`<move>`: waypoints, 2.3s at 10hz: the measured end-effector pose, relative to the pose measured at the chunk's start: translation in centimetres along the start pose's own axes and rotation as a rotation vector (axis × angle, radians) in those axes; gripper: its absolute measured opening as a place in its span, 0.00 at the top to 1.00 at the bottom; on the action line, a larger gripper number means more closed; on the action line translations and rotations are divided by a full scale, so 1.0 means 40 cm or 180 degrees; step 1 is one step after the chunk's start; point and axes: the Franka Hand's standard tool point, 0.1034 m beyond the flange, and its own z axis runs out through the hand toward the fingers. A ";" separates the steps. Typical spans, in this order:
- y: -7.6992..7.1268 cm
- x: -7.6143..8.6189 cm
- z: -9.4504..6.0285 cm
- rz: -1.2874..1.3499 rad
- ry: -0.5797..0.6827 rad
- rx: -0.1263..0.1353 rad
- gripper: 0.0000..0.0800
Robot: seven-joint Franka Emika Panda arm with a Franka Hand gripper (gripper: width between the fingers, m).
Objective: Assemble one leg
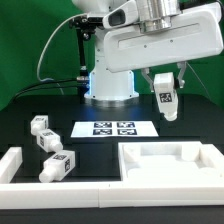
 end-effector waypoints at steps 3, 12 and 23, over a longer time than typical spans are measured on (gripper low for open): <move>-0.077 0.109 0.000 -0.0630 0.0468 -0.0130 0.65; -0.143 0.158 0.053 -0.1076 0.0888 -0.0082 0.65; -0.151 0.130 0.161 -0.1292 0.0880 -0.0132 0.65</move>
Offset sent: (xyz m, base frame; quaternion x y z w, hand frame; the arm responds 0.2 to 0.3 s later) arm 0.0698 0.0054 0.0198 -0.0647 0.1527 -0.0991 0.9812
